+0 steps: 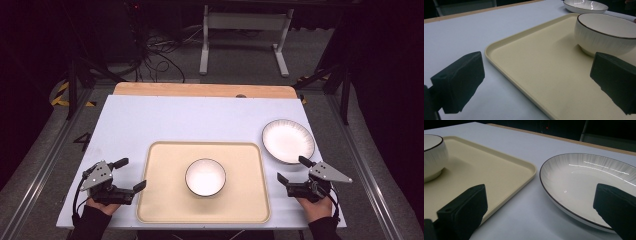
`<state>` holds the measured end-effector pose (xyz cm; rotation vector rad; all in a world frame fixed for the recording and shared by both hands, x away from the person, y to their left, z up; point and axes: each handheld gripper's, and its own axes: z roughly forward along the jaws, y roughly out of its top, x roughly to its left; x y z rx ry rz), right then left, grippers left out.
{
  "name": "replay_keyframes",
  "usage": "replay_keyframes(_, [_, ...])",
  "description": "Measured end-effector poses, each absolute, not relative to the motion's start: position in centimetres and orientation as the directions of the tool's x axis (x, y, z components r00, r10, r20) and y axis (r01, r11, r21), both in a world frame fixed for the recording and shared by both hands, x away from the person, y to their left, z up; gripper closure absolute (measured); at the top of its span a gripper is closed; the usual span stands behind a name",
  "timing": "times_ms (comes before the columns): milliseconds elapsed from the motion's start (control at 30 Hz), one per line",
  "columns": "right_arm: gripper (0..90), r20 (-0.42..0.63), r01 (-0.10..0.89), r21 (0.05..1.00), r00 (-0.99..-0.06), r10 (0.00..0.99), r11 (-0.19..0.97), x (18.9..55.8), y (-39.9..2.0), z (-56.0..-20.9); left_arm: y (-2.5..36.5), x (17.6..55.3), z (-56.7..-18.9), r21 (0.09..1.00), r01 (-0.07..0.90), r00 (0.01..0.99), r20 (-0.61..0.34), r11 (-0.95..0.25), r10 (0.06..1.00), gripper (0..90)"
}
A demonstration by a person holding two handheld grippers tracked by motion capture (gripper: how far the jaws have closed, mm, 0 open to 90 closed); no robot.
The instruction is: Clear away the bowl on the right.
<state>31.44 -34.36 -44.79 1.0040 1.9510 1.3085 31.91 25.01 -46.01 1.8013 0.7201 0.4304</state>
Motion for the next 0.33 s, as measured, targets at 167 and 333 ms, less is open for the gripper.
replay_keyframes(167, [0.0,-0.073,0.248,0.935,-0.563,0.823,0.253,31.35,-34.08,-44.79,25.01,31.91,-46.02,0.94,0.263,0.75,-0.058,-0.217,0.658,0.1])
replay_keyframes(333, [0.0,-0.065,0.243,0.94,-0.563,0.824,0.24,31.33,-34.21,-44.75,25.01,31.92,-46.02,0.941,0.262,0.751,-0.058,-0.216,0.657,0.1])
